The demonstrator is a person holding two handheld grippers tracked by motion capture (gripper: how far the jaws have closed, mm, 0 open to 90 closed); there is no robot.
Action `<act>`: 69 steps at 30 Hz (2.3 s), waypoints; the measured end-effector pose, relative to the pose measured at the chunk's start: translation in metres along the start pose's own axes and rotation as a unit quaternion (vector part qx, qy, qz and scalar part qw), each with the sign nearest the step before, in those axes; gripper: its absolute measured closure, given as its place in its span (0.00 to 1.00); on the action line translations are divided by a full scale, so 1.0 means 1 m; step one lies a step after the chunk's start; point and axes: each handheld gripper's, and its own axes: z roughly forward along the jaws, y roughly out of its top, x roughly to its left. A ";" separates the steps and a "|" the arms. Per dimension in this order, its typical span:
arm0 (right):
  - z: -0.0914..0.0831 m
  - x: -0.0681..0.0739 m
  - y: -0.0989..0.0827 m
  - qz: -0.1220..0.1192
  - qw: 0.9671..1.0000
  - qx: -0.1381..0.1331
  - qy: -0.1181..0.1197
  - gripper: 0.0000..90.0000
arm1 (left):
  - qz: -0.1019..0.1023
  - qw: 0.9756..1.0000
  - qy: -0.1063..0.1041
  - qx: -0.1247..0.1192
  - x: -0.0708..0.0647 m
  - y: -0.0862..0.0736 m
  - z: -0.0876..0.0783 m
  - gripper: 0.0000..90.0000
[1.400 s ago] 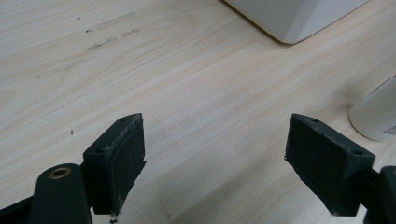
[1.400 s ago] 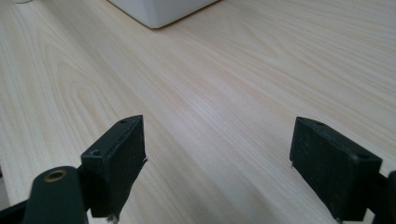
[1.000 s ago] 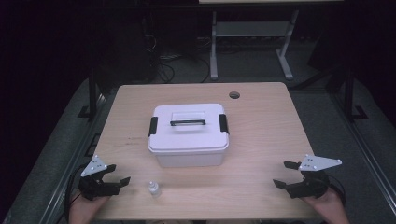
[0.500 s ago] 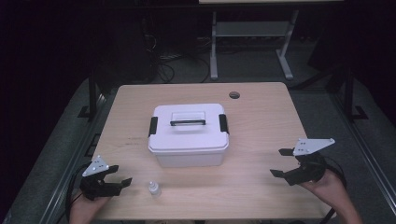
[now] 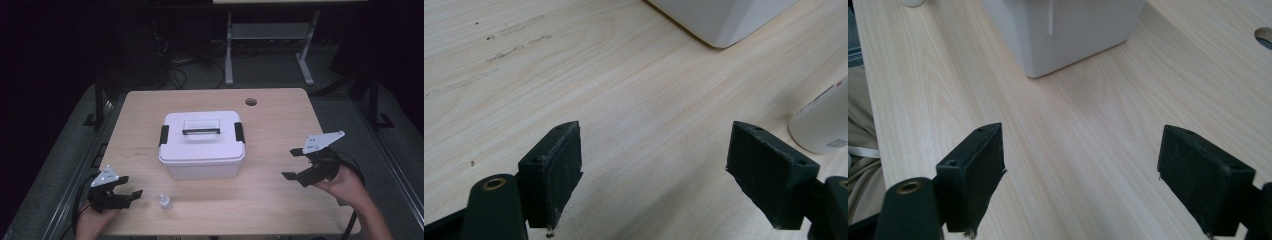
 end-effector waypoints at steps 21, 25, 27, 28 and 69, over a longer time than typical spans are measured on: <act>0.013 -0.011 0.058 -0.047 0.998 0.048 0.020 0.19 | -0.001 1.000 -0.002 -0.006 0.000 0.000 -0.003 0.24; 0.013 -0.012 0.065 -0.049 0.997 0.050 0.018 0.19 | 0.001 1.000 0.001 -0.005 0.000 0.000 -0.002 0.24; 0.013 -0.012 0.068 -0.052 0.997 0.053 0.018 0.19 | -0.001 1.000 0.000 -0.007 0.001 0.000 -0.002 0.24; 0.013 -0.013 0.070 -0.056 0.997 0.053 0.019 0.19 | -0.001 1.000 0.000 -0.008 0.001 0.000 -0.002 0.24; 0.043 -0.005 0.162 -0.135 0.985 0.081 0.066 0.24 | -0.001 1.000 -0.001 -0.011 0.003 -0.001 -0.003 0.23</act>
